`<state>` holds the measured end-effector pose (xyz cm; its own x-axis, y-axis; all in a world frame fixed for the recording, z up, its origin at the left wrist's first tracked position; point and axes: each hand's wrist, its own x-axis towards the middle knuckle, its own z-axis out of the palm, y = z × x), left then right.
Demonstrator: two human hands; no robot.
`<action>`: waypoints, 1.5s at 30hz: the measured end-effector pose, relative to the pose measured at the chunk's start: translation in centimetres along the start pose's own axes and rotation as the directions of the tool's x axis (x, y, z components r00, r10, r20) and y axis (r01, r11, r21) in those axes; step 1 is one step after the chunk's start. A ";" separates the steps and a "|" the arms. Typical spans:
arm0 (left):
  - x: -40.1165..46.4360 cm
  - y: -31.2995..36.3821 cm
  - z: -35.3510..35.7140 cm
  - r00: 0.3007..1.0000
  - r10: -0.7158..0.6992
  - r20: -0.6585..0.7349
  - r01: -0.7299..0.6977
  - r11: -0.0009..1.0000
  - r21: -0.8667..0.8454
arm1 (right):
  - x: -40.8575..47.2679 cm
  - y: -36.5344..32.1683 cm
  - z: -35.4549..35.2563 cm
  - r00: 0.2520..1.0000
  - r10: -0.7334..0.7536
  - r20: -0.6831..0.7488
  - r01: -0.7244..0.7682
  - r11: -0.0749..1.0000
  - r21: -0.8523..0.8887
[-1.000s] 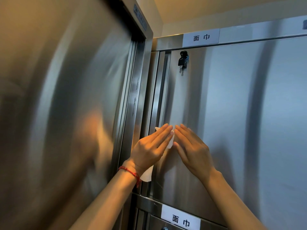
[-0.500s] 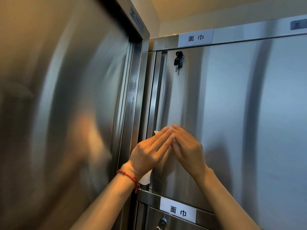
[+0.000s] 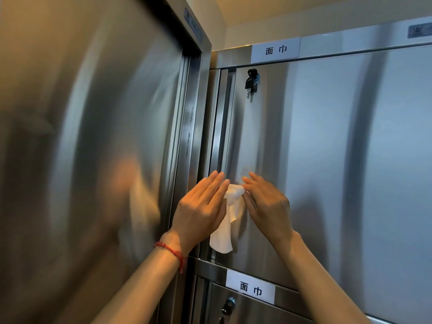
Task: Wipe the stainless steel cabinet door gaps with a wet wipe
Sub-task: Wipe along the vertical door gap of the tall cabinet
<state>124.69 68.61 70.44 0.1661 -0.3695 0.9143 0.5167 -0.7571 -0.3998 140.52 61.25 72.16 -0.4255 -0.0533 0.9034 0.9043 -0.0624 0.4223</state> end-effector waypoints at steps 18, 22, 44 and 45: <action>0.0 -0.1 0.5 0.980 -0.105 0.169 0.114 0.992 -0.046 | 0.1 -0.8 0.4 0.991 -0.134 0.012 0.134 0.991 -0.029; 0.1 -0.3 0.8 0.981 -0.104 0.164 0.113 0.992 -0.050 | -0.3 -0.1 0.8 0.994 -0.108 0.033 0.109 0.994 -0.022; 1.0 -3.5 5.2 1.000 -0.003 -0.007 0.003 0.997 0.083 | -1.6 3.5 2.9 0.984 -0.072 0.161 0.111 0.961 -0.252; 1.0 -3.4 5.4 1.000 -0.010 0.007 0.009 0.996 0.089 | -1.5 3.4 2.9 0.984 -0.067 0.167 0.108 0.962 -0.252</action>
<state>127.61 73.70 73.06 0.1665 -0.3583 0.9187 0.5908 -0.7097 -0.3838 144.39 64.02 72.45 -0.4731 0.1179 0.8731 0.8152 -0.3171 0.4846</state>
